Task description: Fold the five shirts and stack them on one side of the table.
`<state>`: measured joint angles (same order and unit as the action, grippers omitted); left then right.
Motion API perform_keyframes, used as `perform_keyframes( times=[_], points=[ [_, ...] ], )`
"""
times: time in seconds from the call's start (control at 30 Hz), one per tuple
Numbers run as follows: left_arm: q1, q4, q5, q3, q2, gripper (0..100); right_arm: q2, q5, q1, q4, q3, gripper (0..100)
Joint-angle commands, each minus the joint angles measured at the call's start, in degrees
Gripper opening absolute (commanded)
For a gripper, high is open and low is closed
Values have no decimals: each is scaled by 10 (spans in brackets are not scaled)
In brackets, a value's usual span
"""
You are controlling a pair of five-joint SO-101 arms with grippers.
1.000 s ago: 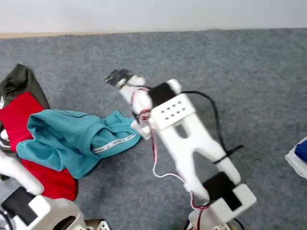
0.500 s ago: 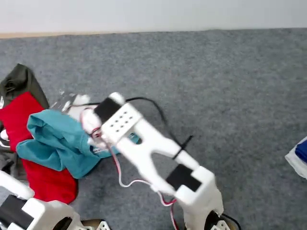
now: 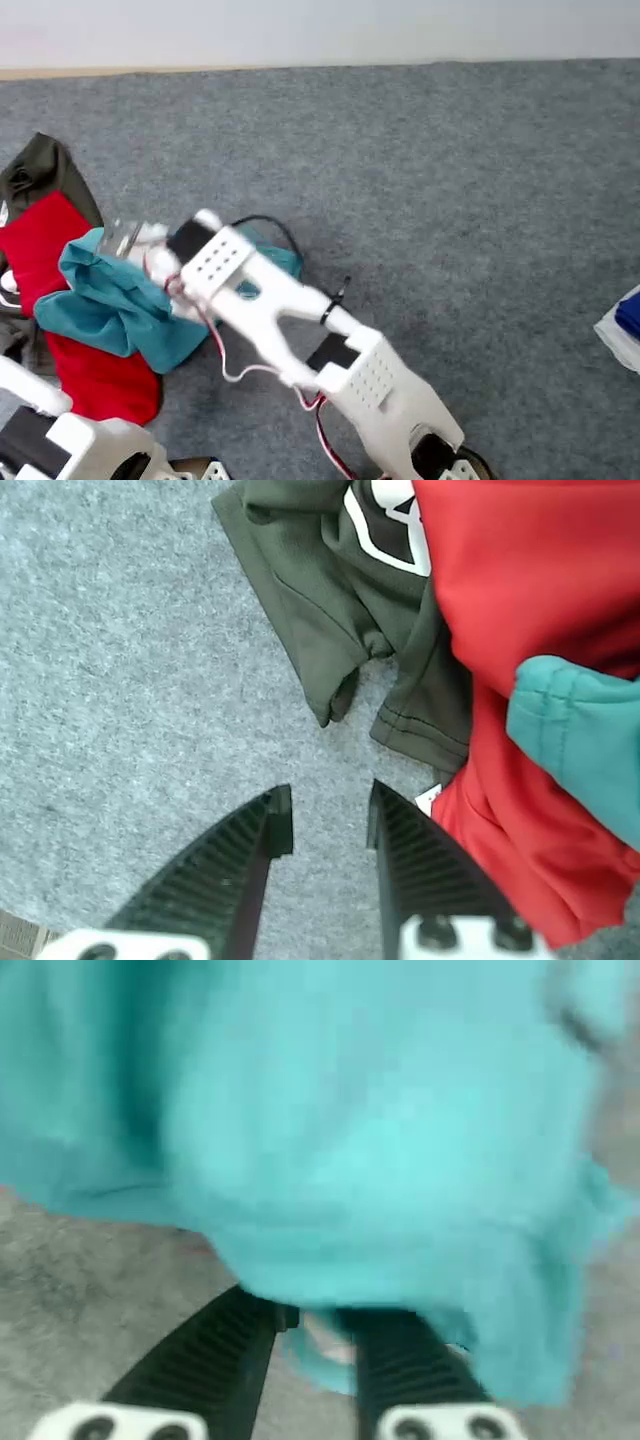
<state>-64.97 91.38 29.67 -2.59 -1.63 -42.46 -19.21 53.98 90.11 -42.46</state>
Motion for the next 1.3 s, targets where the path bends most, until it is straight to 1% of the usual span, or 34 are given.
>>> perform_keyframes(
  times=[0.0,0.1,0.2,0.33,0.5,0.7,0.87,0.93,0.97,1.1,1.13,1.27],
  points=[
    [2,-8,-4,2,-30,133,11,1,-49,63,-78,6],
    [6,-8,-4,3,-30,133,12,1,-84,130,-133,10],
    [13,-6,-4,4,-30,133,36,-6,-133,127,-149,10],
    [29,-4,-4,5,-31,133,63,-66,-198,127,-151,10],
    [50,-4,-4,5,-31,133,65,-87,-317,127,-150,10],
    [73,-3,-4,5,-31,133,15,-105,-448,127,-150,10],
    [95,16,-4,5,-31,133,-31,-110,-525,127,-150,10],
    [101,17,-4,5,-31,133,-37,-120,-543,128,-152,17],
    [102,17,-4,5,-31,133,-35,-124,-546,128,-153,38],
    [102,14,-4,5,-31,133,28,-112,-531,127,-154,209],
    [102,14,-4,5,-31,133,47,-107,-519,127,-154,233],
    [110,13,-4,3,-30,133,105,-109,-457,127,-153,220]
  ],
)
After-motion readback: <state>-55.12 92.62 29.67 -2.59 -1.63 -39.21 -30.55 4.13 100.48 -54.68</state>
